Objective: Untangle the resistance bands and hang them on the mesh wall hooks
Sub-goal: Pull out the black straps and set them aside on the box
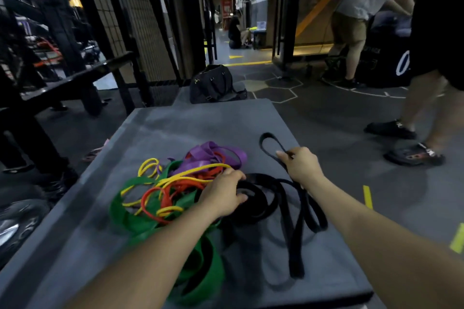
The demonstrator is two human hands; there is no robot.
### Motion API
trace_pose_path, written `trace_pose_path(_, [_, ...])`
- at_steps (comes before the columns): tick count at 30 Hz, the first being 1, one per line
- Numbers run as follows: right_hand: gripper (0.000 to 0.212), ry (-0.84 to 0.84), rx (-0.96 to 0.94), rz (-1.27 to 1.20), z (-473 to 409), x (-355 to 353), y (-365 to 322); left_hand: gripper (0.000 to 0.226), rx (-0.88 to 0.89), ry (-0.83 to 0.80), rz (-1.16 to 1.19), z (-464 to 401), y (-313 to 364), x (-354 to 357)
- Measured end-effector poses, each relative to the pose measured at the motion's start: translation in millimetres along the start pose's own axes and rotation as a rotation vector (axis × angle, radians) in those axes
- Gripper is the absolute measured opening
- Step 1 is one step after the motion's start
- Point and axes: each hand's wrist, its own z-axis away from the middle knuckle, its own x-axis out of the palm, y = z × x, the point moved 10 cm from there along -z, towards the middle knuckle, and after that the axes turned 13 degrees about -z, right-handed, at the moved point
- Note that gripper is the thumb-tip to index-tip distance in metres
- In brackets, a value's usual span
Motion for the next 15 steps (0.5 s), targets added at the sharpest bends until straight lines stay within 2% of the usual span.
trace_pose_path(4, [0.051, 0.001, 0.146, -0.088, -6.1, 3.6, 37.6, 0.066, 0.032, -0.092, -0.216, -4.1, 12.7, 17.1])
trace_pose_path(7, [0.058, -0.04, 0.268, -0.096, -10.8, 14.1, 62.2, 0.071, 0.04, -0.179, -0.393, -3.7, 10.9, 28.8])
trace_pose_path(11, [0.051, -0.104, 0.318, 0.0, -10.1, 29.0, 77.8, 0.05, 0.087, -0.255, -0.492, 0.0, 10.7, 35.1])
trace_pose_path(15, [0.04, -0.114, 0.257, 0.072, -13.0, 33.2, 70.2, 0.024, 0.045, -0.193, -0.332, -1.3, 3.5, 25.6])
